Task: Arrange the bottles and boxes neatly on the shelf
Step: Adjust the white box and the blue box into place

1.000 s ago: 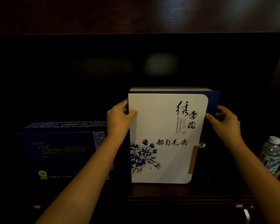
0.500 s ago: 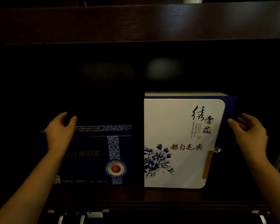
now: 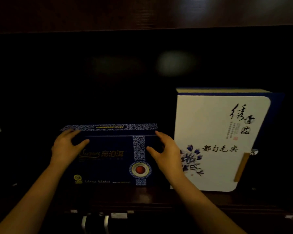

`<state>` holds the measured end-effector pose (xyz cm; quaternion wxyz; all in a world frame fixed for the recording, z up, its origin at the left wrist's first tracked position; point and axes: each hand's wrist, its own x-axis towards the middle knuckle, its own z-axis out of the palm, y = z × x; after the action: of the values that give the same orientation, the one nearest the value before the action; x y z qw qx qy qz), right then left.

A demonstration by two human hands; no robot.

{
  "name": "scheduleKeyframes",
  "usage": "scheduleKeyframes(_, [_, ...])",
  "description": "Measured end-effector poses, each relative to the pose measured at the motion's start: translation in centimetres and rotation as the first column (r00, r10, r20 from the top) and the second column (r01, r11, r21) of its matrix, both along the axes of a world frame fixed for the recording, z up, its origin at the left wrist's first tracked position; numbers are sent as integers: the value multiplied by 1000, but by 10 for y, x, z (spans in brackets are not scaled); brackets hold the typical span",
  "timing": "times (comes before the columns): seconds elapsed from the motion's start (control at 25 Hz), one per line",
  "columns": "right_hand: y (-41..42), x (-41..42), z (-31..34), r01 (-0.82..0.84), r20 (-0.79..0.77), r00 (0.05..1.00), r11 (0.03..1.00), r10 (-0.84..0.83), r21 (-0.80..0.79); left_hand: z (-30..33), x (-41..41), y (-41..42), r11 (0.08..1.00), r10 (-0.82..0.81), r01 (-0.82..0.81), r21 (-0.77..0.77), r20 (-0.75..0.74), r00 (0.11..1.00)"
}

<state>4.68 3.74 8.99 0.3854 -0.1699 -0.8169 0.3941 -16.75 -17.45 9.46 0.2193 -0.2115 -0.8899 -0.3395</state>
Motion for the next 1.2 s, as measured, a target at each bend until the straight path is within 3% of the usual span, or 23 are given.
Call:
scheduleKeyframes(0.12, [12,-27,-11,50,128,988,954,-91,295,-8,-1,-3,994,-14,10,-109,-35,999])
scheduleKeyframes(0.24, [20,-39,-15,68,171,974,910,-150,409,-11,0,-3,991,-10,-5,-137,-104,995])
scheduleKeyframes(0.48, [17,-54,-17,115,99,982,918,-164,380,-6,-12,-9,976,-63,35,-216,-123,990])
scheduleKeyframes(0.84, [10,-50,-16,201,4,977,921,-215,334,-9,-21,-12,983,-112,87,-164,-150,982])
scheduleKeyframes(1.2, [4,-28,-15,300,-124,954,854,-274,426,-10,-15,-11,979,-170,143,-145,-199,965])
